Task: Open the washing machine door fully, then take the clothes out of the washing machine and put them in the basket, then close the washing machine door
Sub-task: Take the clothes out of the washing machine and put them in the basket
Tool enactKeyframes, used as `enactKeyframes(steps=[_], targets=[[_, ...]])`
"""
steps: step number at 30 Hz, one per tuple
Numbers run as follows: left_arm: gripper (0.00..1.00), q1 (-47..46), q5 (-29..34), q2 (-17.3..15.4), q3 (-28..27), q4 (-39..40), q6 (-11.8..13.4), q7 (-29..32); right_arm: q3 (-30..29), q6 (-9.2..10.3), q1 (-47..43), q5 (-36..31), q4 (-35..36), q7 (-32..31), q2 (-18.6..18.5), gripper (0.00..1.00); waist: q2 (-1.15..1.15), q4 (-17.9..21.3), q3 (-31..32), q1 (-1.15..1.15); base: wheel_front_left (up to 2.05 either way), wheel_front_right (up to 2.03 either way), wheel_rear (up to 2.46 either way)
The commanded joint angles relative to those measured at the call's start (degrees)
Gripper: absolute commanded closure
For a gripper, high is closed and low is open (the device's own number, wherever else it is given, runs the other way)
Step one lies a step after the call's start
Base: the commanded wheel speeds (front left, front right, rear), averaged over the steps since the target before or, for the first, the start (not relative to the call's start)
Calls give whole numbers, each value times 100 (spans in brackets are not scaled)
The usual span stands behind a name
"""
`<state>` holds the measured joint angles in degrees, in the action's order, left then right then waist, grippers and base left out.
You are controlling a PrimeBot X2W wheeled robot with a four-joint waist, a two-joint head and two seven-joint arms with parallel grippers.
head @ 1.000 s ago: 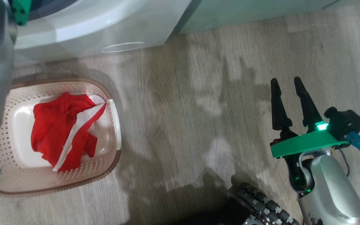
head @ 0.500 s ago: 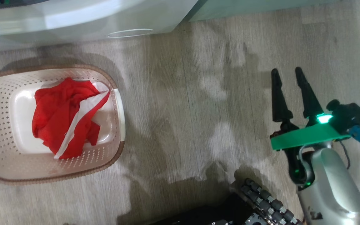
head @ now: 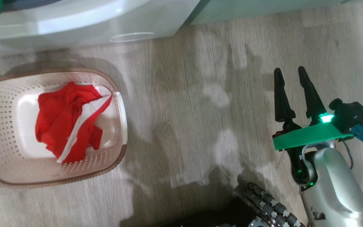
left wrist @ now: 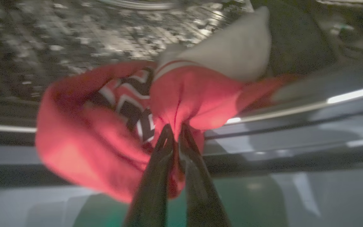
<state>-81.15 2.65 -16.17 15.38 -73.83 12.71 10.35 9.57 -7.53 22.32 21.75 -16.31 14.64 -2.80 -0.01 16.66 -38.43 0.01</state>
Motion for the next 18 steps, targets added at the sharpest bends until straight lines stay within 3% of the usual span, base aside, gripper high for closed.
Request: enactKeyframes(steps=[1,12,18], targets=[[100,-134,-46,-412,-93,102,9,-108,76,4,-139,-15,113,36,-8,0,1,-22,97,-1,0,0,0],[100,262,-479,-273,-251,63,-424,-897,55,4,-316,-114,-109,36,-8,0,1,-105,786,-1,0,0,0],[100,813,-806,126,-382,41,-672,-1279,105,4,-516,-153,-250,36,-8,0,1,-165,1350,-1,0,0,0]])
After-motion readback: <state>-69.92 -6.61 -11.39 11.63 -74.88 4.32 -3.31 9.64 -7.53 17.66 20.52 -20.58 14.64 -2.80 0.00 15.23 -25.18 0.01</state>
